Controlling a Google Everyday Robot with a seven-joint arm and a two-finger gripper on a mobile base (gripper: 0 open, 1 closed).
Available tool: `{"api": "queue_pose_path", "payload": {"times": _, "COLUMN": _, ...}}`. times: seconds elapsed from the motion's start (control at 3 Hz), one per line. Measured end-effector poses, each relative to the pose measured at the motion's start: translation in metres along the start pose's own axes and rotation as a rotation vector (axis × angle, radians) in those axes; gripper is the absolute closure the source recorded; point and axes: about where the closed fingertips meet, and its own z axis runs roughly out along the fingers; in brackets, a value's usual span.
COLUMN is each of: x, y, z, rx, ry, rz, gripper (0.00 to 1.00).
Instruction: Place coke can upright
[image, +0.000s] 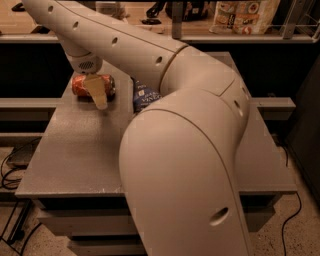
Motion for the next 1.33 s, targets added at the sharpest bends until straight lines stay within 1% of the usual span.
{"api": "queue_pose_path", "payload": {"times": 0.33, "x": -0.003, "y": -0.001, "z": 0.0, "rx": 0.001, "ry": -0.018, "rz": -0.003, "gripper": 0.4}}
{"api": "queue_pose_path", "payload": {"times": 1.0, "x": -0.006, "y": -0.003, "z": -0.014, "rx": 0.017, "ry": -0.089, "rz": 0.02, "gripper": 0.87}}
{"api": "queue_pose_path", "payload": {"times": 1.33, "x": -0.009, "y": 0.002, "z": -0.015, "rx": 0.009, "ry": -0.146, "rz": 0.034, "gripper": 1.0}}
